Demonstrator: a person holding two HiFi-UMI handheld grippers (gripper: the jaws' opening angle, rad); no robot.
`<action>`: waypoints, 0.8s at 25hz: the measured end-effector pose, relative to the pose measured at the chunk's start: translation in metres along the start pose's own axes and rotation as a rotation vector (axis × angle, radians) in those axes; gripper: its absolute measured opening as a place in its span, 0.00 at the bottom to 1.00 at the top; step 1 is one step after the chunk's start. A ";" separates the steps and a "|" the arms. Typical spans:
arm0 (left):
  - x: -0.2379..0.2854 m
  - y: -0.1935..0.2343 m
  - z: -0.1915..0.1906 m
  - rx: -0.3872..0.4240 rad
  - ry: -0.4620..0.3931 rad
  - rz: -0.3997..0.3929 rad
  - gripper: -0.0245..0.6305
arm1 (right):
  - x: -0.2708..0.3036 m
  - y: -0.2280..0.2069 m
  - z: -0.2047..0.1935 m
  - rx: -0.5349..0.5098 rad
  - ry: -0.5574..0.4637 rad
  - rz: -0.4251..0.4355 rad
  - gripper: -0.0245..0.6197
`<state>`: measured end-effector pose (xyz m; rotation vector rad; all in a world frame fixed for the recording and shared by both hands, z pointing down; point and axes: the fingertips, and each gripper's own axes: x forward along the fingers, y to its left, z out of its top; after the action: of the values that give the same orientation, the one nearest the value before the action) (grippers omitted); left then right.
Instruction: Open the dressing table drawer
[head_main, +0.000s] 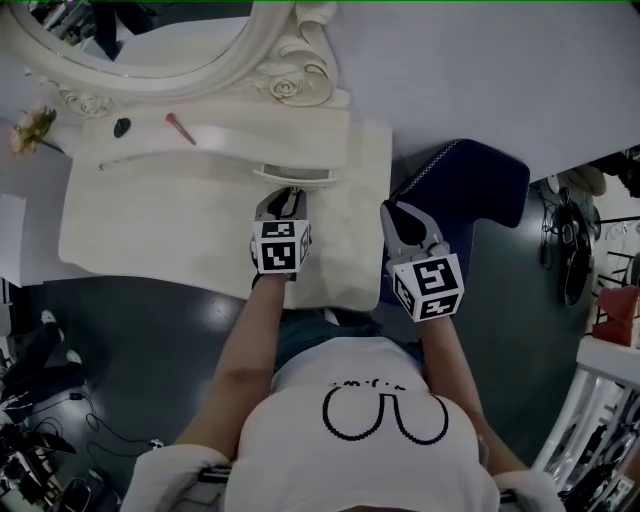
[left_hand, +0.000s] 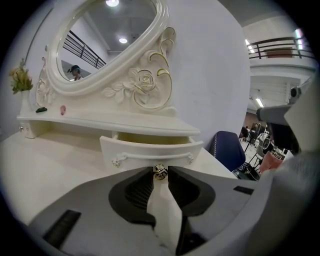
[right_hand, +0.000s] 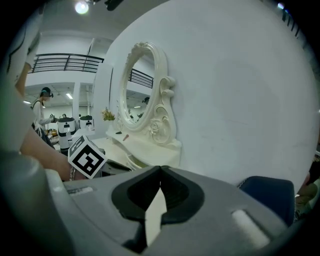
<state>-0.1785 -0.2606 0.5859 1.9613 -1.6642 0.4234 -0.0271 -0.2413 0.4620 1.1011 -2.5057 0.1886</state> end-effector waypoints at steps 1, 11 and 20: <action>-0.002 -0.001 -0.001 -0.001 0.001 0.000 0.18 | 0.000 0.001 0.000 -0.001 0.001 0.003 0.03; -0.026 -0.008 -0.020 -0.012 0.005 0.014 0.18 | 0.006 0.016 0.001 -0.010 -0.004 0.045 0.03; -0.036 -0.010 -0.026 -0.042 0.006 -0.008 0.18 | 0.009 0.026 0.004 -0.023 -0.003 0.066 0.03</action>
<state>-0.1730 -0.2157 0.5857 1.9334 -1.6485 0.3878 -0.0524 -0.2308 0.4626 1.0112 -2.5422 0.1765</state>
